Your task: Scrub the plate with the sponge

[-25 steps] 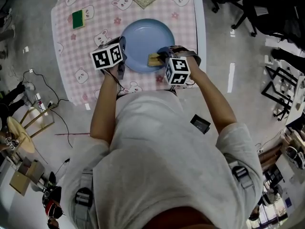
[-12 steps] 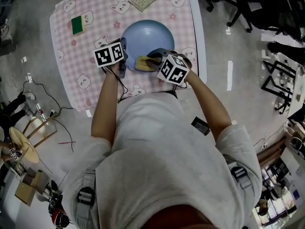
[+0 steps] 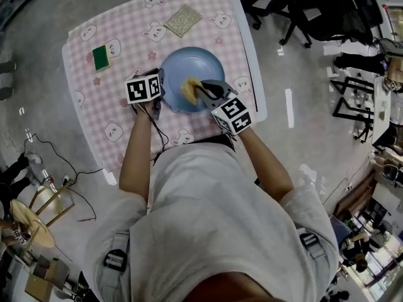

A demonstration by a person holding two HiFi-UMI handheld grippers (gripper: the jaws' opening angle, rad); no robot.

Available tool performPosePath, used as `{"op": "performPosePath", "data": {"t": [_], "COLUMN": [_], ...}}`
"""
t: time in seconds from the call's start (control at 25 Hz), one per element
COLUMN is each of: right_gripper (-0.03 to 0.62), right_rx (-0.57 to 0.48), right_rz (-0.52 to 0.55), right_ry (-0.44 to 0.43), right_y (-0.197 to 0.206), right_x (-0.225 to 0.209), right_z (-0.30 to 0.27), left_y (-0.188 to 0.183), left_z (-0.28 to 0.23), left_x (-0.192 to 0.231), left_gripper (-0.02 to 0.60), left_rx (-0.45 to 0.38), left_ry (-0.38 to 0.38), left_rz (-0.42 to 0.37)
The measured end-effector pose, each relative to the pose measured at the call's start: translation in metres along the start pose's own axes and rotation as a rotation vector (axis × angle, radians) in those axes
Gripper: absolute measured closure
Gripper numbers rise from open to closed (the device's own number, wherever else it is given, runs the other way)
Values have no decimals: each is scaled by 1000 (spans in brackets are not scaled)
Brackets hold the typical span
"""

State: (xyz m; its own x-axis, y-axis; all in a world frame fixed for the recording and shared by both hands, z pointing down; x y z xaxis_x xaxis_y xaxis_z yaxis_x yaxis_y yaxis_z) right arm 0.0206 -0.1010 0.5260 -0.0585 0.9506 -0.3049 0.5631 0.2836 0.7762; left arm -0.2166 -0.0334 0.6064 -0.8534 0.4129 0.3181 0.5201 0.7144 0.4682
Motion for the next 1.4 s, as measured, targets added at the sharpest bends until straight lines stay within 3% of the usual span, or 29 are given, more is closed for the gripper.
{"op": "performPosePath", "data": {"t": [0.12,0.4,0.72,1.04,1.2,1.4], "right_gripper": [549,549,549,549,549,549], "right_rx": [-30,-32,-53,-96,-151,-213], "right_rz": [-8,-61,7,34,67,113], "right_ry": [85,159,90,68,46,43], "right_y": [4,23,19,53,53,41], "right_x": [4,23,3,-21,-28,-21], "right_z": [12,26,35,102,117,136], "left_y": [-4,29,66,109,123,117], "left_z": [12,63,93,110,126,156], "left_x": [-6,-14,-52,-136,-163,-189], "left_gripper": [494,547,568,568,568,568], "left_rx": [-33,-187,-249,-291,-370,-480], "left_ry": [20,35,-24,-88,-140,-198], "left_rz": [-50,-28,-1,20,59,44]}}
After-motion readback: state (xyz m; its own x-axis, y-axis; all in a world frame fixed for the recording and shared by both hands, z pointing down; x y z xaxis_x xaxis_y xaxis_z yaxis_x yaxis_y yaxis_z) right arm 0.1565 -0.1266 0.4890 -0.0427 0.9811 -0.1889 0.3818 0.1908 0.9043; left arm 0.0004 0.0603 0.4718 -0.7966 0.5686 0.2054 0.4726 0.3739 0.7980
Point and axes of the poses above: the fingertips, and each gripper's own axes: z backward along the fingers, x to its left, y out of its underside, the point moved 10 cm from there along z, backward along the fingers, and after that the axes turned 10 degrees about -y, right-handed, at the moved point
